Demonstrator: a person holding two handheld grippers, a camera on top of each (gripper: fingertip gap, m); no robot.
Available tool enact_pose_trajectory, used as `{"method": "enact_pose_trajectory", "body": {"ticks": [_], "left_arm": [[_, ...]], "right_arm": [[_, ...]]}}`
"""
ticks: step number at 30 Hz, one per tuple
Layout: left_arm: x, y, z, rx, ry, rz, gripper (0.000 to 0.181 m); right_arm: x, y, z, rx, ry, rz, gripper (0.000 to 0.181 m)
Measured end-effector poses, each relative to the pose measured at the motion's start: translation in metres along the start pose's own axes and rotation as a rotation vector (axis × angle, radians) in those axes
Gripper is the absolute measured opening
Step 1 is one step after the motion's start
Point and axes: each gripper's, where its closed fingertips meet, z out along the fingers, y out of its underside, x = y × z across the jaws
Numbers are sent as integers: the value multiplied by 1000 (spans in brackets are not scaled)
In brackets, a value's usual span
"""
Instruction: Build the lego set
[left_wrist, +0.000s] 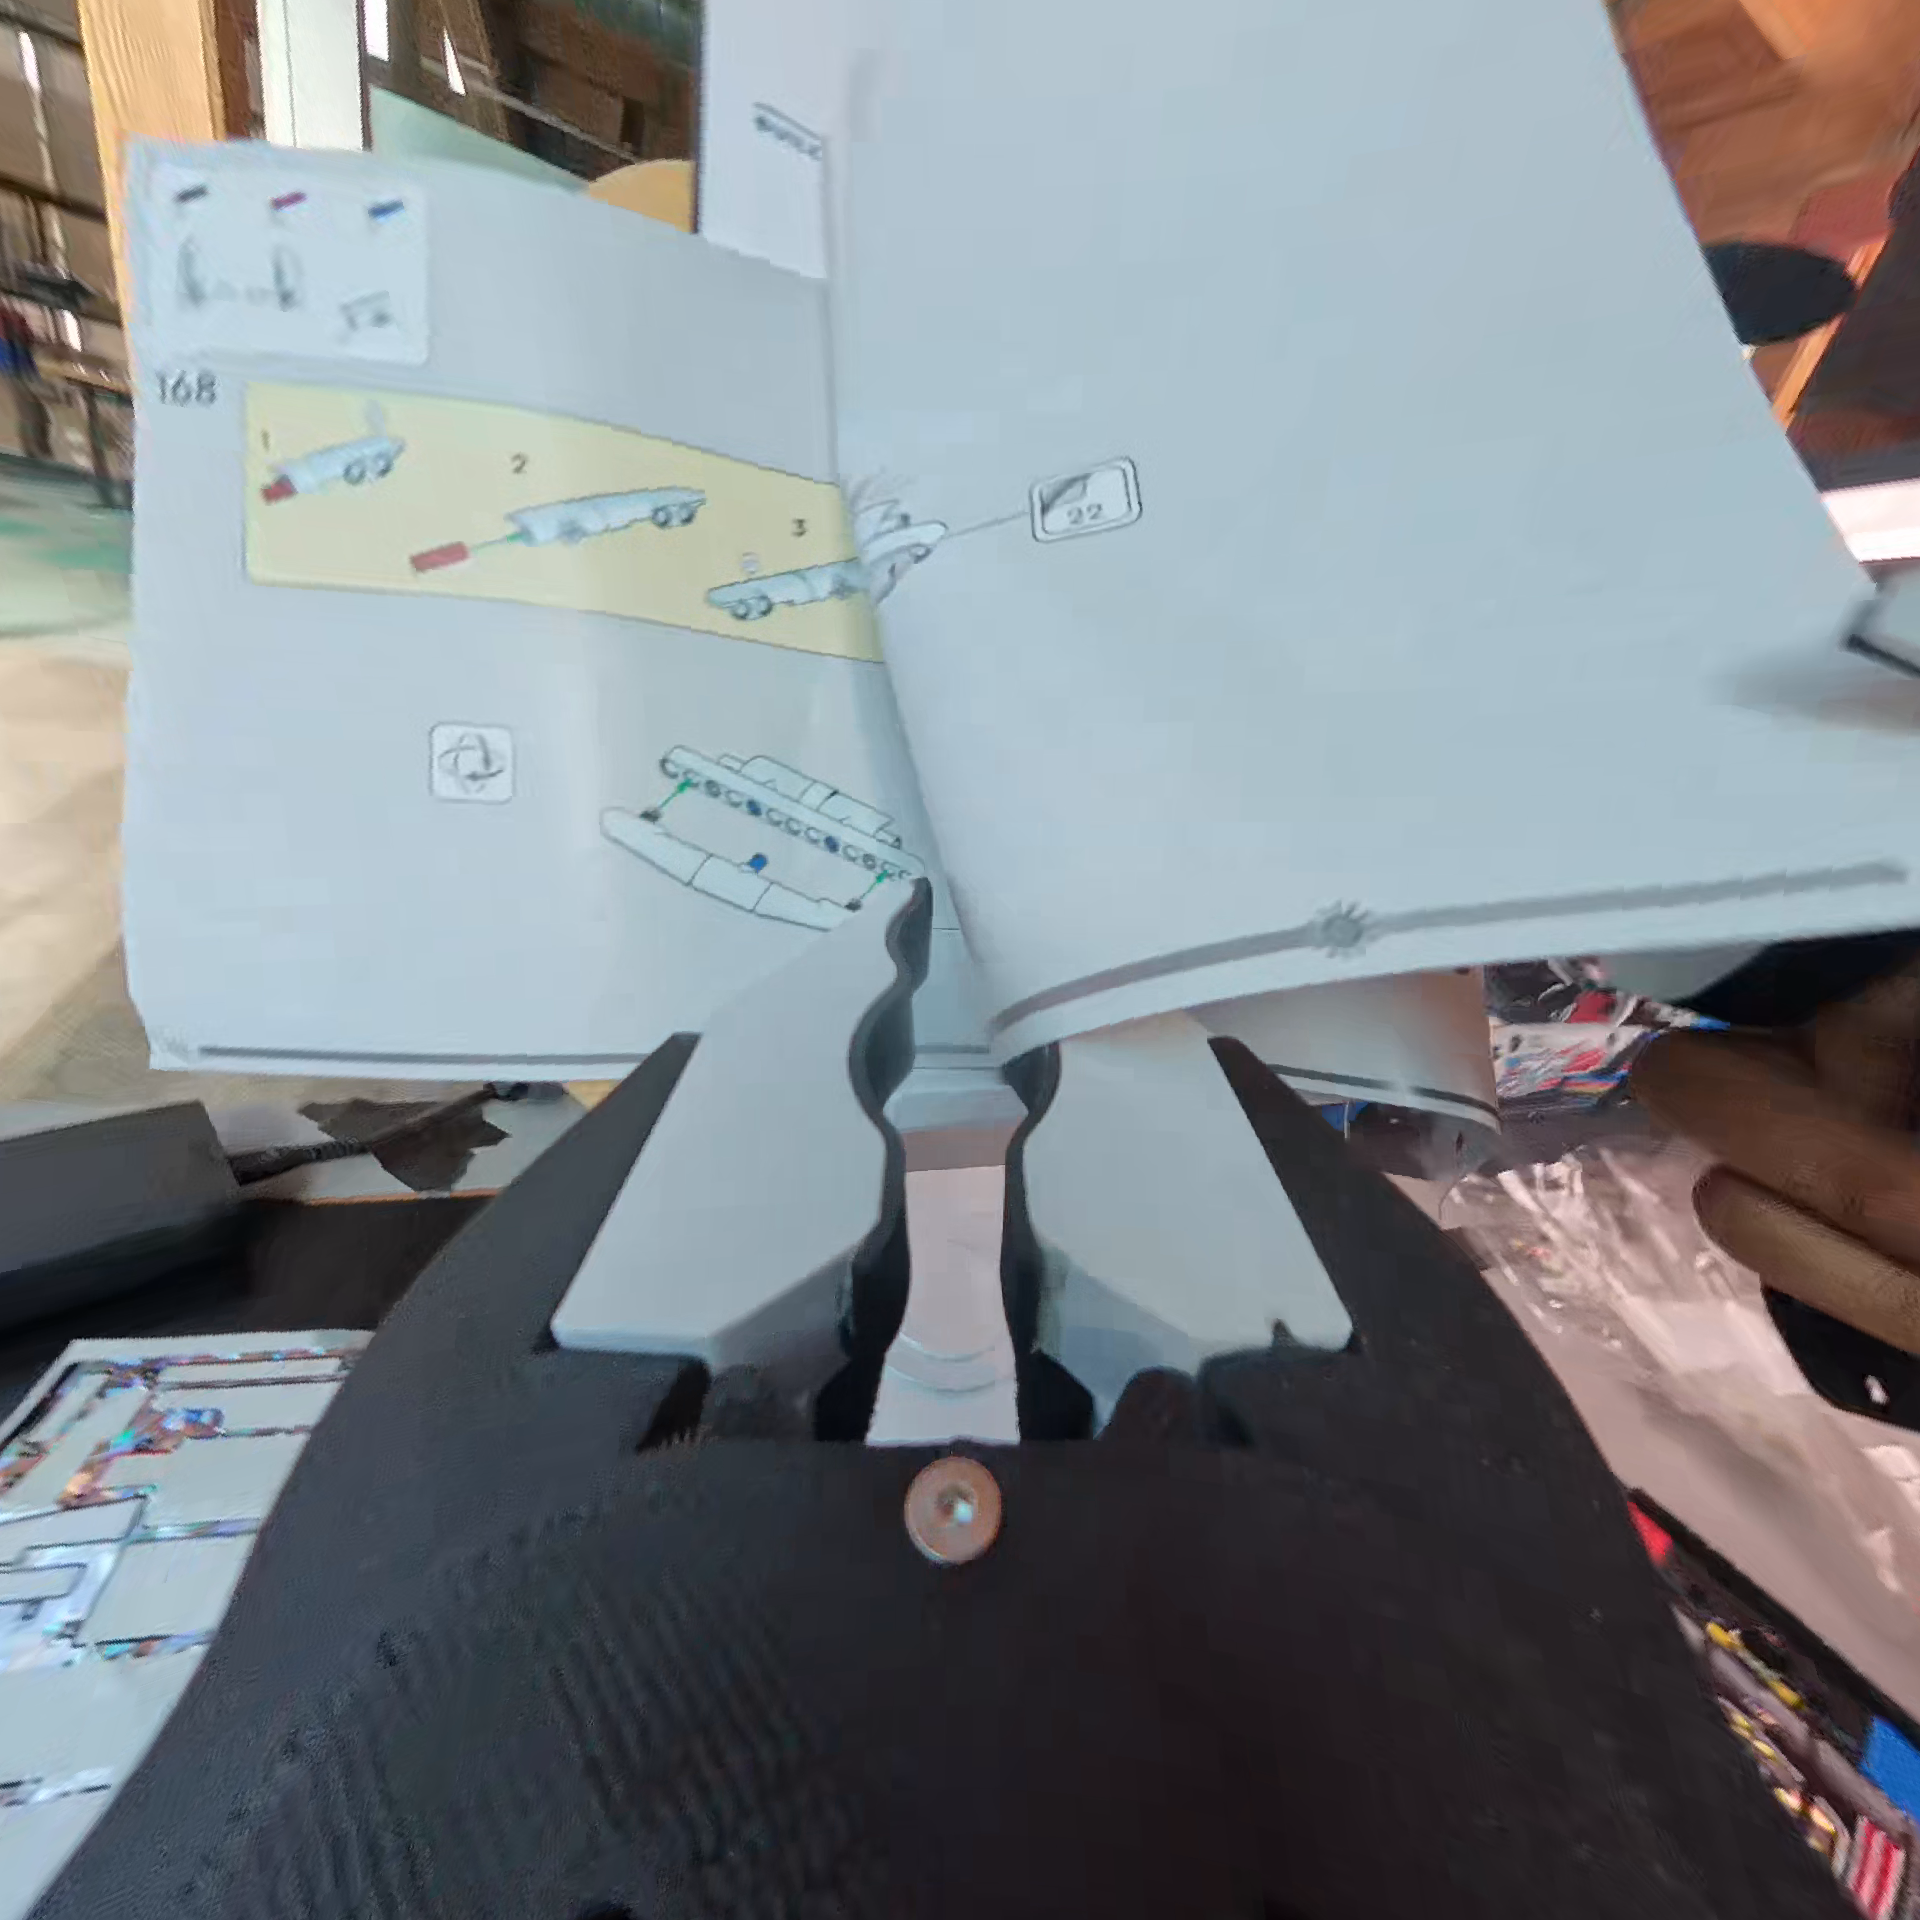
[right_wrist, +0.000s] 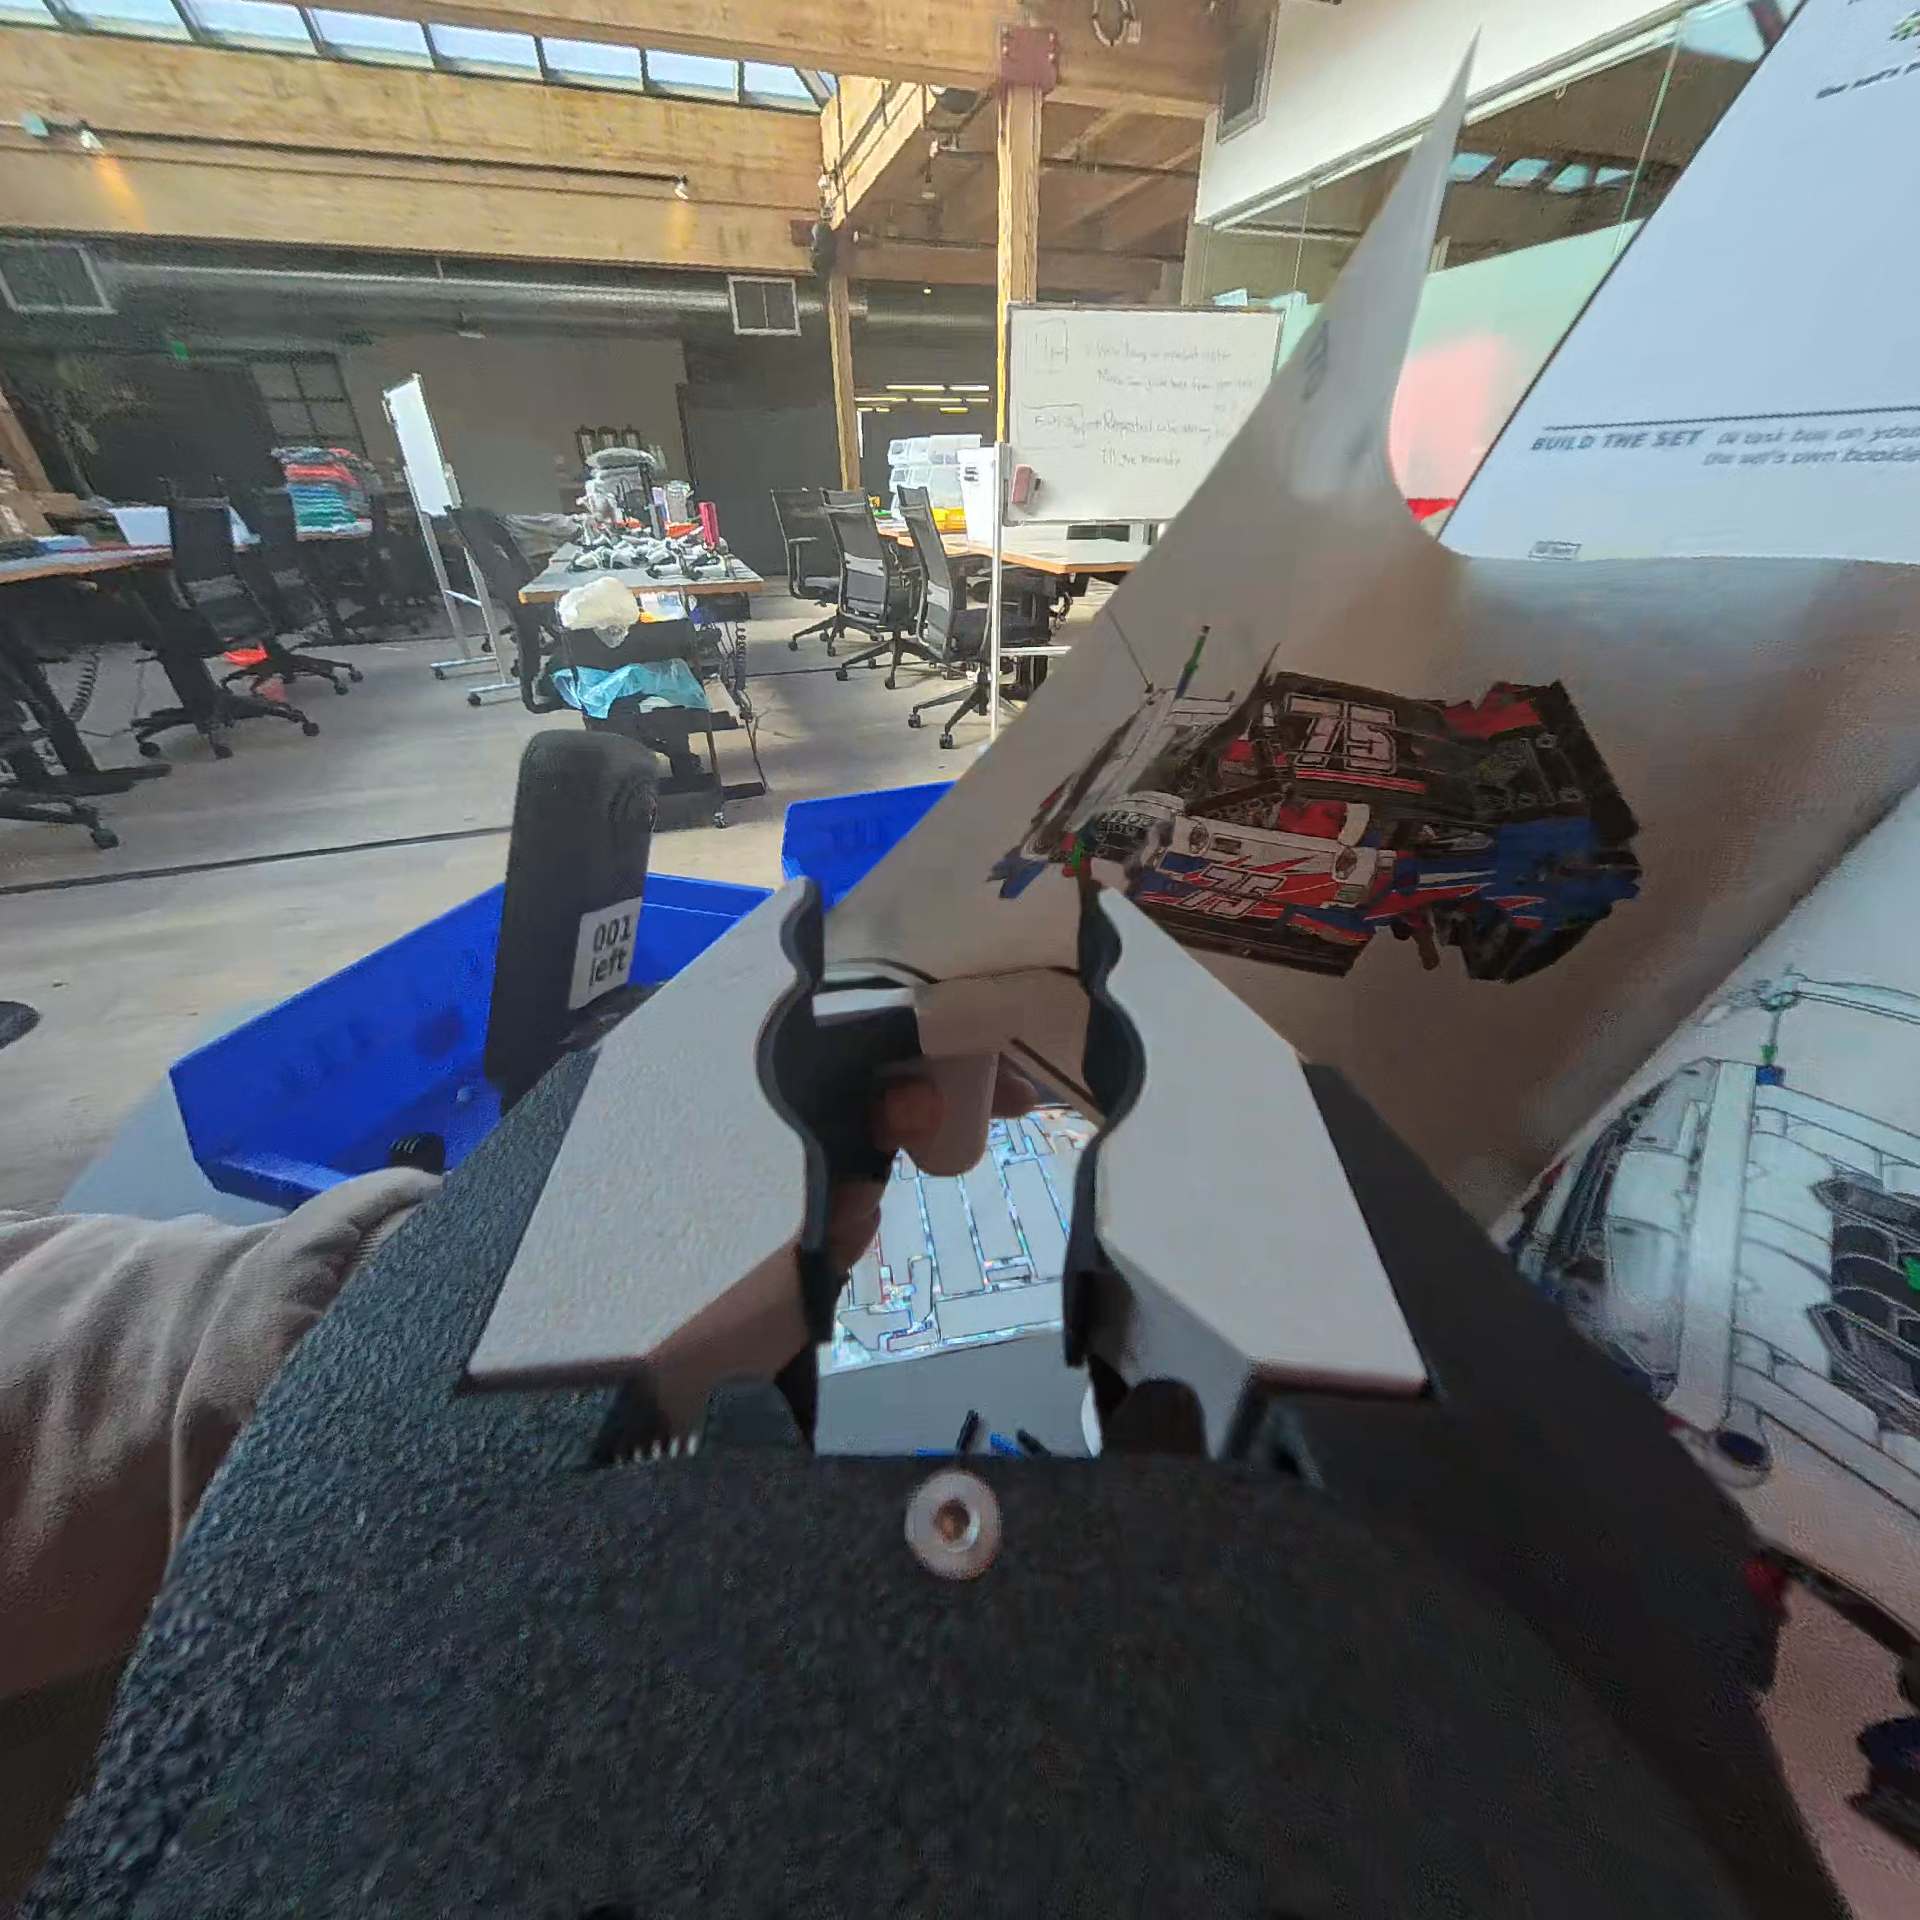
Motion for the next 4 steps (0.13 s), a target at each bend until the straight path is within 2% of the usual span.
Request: {"method": "enact_pose_trajectory", "body": {"ticks": [4], "left_arm": [[-29,13,0,-39,73,-300,0]], "right_arm": [[9,26,-1,-24,1,60,58]]}}
